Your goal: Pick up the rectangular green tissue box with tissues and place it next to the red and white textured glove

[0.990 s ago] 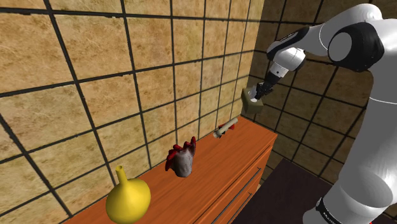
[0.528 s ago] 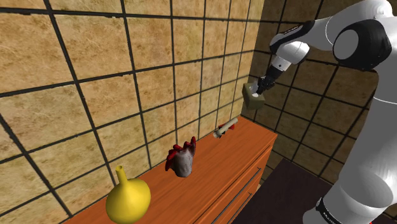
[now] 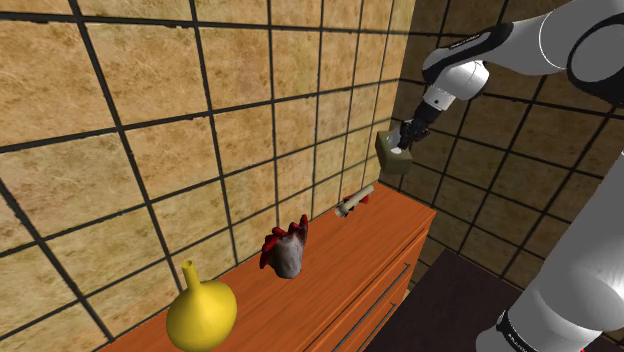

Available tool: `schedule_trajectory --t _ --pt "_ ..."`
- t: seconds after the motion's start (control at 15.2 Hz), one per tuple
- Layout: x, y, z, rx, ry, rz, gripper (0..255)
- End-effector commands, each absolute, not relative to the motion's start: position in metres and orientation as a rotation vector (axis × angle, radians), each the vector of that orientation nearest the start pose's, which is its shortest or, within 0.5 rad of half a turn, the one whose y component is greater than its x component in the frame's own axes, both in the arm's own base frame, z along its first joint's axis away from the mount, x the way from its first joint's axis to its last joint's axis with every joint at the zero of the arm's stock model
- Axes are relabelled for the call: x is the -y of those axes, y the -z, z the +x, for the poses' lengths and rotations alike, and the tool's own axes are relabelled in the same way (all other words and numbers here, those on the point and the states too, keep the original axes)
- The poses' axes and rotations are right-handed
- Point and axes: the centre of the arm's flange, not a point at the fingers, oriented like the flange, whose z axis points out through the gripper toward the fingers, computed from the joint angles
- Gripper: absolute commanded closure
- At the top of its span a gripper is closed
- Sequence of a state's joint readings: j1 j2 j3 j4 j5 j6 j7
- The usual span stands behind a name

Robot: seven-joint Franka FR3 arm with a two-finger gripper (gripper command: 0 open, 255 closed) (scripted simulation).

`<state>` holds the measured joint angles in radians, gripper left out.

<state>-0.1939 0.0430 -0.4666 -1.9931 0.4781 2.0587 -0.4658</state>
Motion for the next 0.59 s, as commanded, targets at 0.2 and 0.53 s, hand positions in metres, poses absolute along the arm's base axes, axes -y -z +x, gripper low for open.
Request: schedule_trajectory --t 0.2,0.53 --pt "0.26 -0.447 0.457 -0.576 0.341 -2.735 255" --pt "0.194 -0.447 0.448 -0.576 0.341 -2.735 255"
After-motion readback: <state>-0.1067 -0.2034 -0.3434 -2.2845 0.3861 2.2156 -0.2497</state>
